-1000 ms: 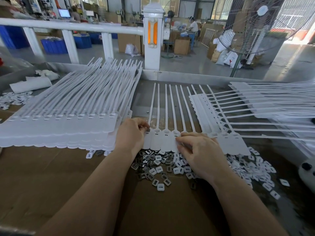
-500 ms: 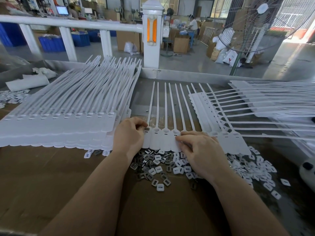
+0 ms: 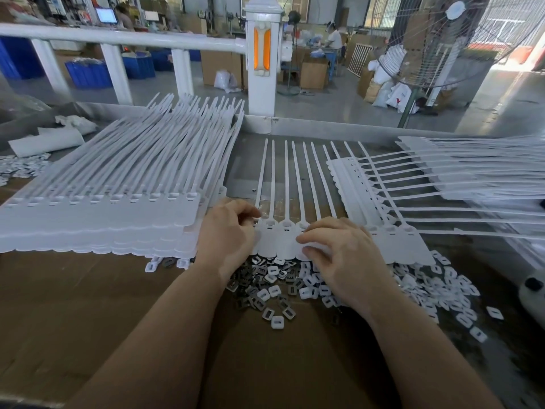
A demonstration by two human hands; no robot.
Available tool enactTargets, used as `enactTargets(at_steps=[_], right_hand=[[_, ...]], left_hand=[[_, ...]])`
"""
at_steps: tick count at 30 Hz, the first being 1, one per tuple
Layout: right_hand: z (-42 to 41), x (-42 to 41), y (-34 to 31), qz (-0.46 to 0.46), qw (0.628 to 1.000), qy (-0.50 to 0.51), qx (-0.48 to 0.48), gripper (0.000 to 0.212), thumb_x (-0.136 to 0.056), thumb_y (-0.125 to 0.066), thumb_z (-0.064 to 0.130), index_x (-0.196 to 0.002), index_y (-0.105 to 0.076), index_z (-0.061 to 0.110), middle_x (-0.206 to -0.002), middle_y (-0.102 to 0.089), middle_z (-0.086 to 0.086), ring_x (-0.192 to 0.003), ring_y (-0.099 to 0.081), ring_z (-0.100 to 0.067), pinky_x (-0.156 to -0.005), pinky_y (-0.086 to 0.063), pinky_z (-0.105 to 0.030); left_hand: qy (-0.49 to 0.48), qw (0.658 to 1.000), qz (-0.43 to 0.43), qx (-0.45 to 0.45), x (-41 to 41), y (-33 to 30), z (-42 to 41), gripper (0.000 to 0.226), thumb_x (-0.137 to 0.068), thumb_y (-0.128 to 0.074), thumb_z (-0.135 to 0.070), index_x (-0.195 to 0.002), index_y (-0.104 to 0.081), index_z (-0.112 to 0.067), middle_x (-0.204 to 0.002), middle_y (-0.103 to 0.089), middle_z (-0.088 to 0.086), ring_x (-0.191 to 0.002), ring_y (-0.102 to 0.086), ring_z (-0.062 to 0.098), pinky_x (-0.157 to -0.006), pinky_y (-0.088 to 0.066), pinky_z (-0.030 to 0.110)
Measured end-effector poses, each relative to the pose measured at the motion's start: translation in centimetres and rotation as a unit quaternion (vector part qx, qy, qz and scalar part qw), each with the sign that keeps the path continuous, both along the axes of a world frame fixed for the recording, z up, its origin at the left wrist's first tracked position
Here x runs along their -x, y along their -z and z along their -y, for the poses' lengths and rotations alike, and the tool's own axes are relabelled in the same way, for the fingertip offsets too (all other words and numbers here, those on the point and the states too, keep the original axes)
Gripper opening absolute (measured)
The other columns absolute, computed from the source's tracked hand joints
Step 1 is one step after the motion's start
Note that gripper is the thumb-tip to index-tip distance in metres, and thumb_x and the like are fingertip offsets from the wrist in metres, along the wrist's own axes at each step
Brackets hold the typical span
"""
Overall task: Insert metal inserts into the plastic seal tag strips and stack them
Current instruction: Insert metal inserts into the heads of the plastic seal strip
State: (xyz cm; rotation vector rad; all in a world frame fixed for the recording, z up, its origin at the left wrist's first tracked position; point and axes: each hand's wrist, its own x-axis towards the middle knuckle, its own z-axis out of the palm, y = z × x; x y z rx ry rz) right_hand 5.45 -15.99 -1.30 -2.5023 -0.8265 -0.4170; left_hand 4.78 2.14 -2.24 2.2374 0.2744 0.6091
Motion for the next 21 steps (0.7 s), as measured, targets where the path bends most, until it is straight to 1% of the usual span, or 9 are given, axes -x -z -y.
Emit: enactTargets(at_steps=[3, 6, 10, 14, 17, 19, 21], right_hand=[[-0.41, 0.41, -0.38, -0.03, 0.997, -0.075, 0.017, 0.015, -0.084, -0.066, 0.021, -0.097, -0.072, 0.025, -0.099, -0.061, 0.015, -0.1, -0.049, -0.005, -0.095, -0.034, -0.026], [-0.68, 0.72, -0.54, -0.052, 0.992, -0.106, 0.048, 0.017, -0.083, -0.067, 0.026, -0.099, -0.071, 0.027, -0.1, -0.06, 0.014, -0.1, -0.047, -0.008, -0.096, -0.033, -0.029], [-0.73, 0.75, -0.59, -0.059, 0.992, -0.1, 0.049, 0.016, -0.084, -0.066, 0.027, -0.099, -0.071, 0.027, -0.093, -0.05, 0.021, -0.098, -0.045, -0.006, -0.095, -0.032, -0.027], [-0.8, 0.67, -0.57, -0.069, 0.993, -0.091, 0.034, 0.009, -0.084, -0.066, 0.024, -0.091, -0.072, 0.024, -0.086, -0.05, 0.02, -0.093, -0.046, -0.006, -0.094, -0.034, -0.028], [-0.77, 0.67, -0.53, -0.077, 0.992, -0.095, 0.029, 0.007, -0.085, -0.064, 0.022, -0.088, -0.07, 0.023, -0.086, -0.053, 0.018, -0.092, -0.047, -0.007, -0.092, -0.035, -0.027], [-0.74, 0.63, -0.4, -0.075, 0.993, -0.09, 0.014, 0.006, -0.087, -0.061, 0.021, -0.088, -0.068, 0.021, -0.088, -0.055, 0.015, -0.091, -0.047, -0.006, -0.088, -0.035, -0.022], [-0.72, 0.58, -0.31, -0.069, 0.995, -0.074, -0.012, 0.007, -0.089, -0.059, 0.019, -0.087, -0.065, 0.02, -0.086, -0.056, 0.014, -0.087, -0.045, -0.002, -0.081, -0.032, -0.015]], left_hand=[[0.014, 1.0, 0.012, -0.01, 0.16, -0.11, 0.16, 0.028, -0.086, -0.059, -0.007, -0.076, -0.06, -0.033, -0.09, -0.056, -0.01, -0.077, -0.052, 0.003, -0.066, -0.036, 0.001], [0.028, 0.999, 0.019, -0.006, 0.35, -0.34, 0.19, 0.033, -0.086, -0.06, -0.007, -0.072, -0.059, -0.037, -0.084, -0.053, -0.018, -0.075, -0.052, -0.001, -0.068, -0.036, -0.001], [0.049, 0.999, 0.016, 0.002, 0.66, -0.53, 0.47, 0.03, -0.086, -0.06, -0.006, -0.073, -0.063, -0.033, -0.081, -0.053, -0.019, -0.072, -0.052, -0.003, -0.067, -0.035, -0.002], [0.058, 0.998, 0.012, 0.001, 0.76, -0.66, 0.6, 0.026, -0.085, -0.061, -0.006, -0.074, -0.065, -0.03, -0.081, -0.053, -0.018, -0.069, -0.051, -0.006, -0.066, -0.035, -0.002], [0.066, 0.998, 0.009, 0.002, 0.82, -0.72, 0.6, 0.024, -0.086, -0.061, -0.007, -0.076, -0.065, -0.028, -0.082, -0.054, -0.018, -0.07, -0.051, -0.006, -0.066, -0.035, -0.002], [0.073, 0.997, 0.01, 0.006, 0.88, -0.73, 0.6, 0.023, -0.085, -0.061, -0.006, -0.076, -0.067, -0.027, -0.084, -0.055, -0.016, -0.072, -0.051, -0.011, -0.066, -0.035, -0.002], [0.087, 0.996, 0.014, 0.008, 0.97, -0.76, 0.64, 0.022, -0.085, -0.062, -0.006, -0.077, -0.068, -0.026, -0.083, -0.056, -0.015, -0.074, -0.049, -0.015, -0.065, -0.035, -0.001]])
